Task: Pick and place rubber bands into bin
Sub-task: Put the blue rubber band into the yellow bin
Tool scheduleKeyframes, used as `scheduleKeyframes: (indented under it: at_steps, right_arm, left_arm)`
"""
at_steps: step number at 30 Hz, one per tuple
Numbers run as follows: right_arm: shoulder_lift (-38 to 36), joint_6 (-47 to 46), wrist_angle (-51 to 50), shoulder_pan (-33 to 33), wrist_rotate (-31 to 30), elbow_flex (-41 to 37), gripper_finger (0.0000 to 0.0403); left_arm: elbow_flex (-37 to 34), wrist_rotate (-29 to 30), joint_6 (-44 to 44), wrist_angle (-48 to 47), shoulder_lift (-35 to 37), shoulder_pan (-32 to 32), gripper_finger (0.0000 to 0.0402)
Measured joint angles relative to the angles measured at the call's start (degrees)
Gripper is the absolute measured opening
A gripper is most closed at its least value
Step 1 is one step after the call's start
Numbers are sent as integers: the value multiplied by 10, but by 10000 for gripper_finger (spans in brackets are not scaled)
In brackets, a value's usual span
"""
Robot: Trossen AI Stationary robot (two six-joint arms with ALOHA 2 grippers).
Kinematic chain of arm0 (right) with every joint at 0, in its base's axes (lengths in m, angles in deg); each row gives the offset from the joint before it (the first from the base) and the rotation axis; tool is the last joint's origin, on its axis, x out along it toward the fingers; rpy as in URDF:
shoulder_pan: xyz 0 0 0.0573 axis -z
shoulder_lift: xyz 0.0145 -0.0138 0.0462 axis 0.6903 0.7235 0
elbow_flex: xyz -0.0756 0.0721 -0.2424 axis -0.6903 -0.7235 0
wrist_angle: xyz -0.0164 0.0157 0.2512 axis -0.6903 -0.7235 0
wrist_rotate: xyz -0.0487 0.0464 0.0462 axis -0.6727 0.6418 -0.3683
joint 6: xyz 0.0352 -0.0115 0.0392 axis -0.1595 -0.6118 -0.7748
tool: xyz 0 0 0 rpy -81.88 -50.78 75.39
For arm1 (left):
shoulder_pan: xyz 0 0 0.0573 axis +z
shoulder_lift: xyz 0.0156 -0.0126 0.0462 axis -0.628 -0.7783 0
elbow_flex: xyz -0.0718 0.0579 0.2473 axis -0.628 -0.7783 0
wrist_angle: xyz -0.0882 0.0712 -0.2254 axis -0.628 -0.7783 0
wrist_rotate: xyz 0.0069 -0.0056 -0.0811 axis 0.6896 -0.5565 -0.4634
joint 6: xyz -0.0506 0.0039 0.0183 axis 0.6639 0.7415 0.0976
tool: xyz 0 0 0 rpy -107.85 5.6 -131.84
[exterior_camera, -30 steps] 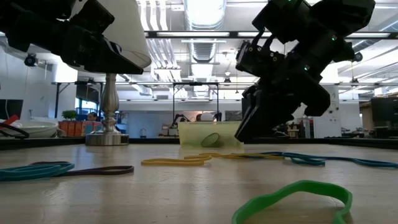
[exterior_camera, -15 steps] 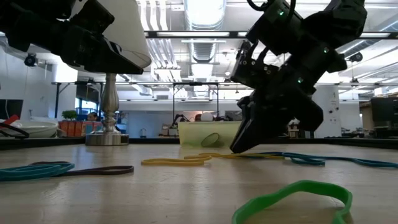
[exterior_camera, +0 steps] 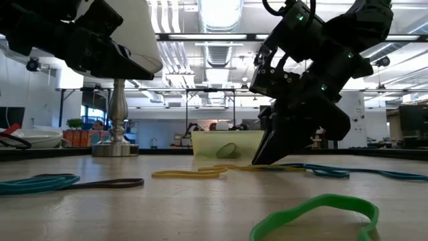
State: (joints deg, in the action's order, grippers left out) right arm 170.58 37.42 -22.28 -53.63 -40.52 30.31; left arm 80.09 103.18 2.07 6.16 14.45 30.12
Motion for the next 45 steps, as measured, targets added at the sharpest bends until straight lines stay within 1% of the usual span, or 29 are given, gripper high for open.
scheduleKeyframes:
  at_steps: [8,11,14,16,25,30,36,40,45]
  right_arm:
    - [1,8,-6,0,1,0,65]
    - [0,12,-11,0,2,0,49]
    - [0,29,-13,0,3,0,20]
    - [0,34,-13,0,4,0,12]
    - [-1,66,6,0,-7,-2,8]
    - [-12,82,8,-3,-46,6,8]
    - [-33,106,9,-17,-79,12,8]
    - [-56,120,12,-32,-126,13,8]
    - [-89,141,13,-54,-168,13,8]
  left_arm:
    - [0,0,0,0,0,0,105]
    - [0,0,0,0,0,0,105]
    - [0,0,0,0,0,0,105]
    - [0,0,0,0,0,0,105]
    - [0,0,0,0,0,0,105]
    - [0,0,0,-2,0,0,105]
    - [0,0,0,-2,0,0,105]
    - [0,0,0,-3,0,0,105]
    - [0,0,0,-3,0,0,105]
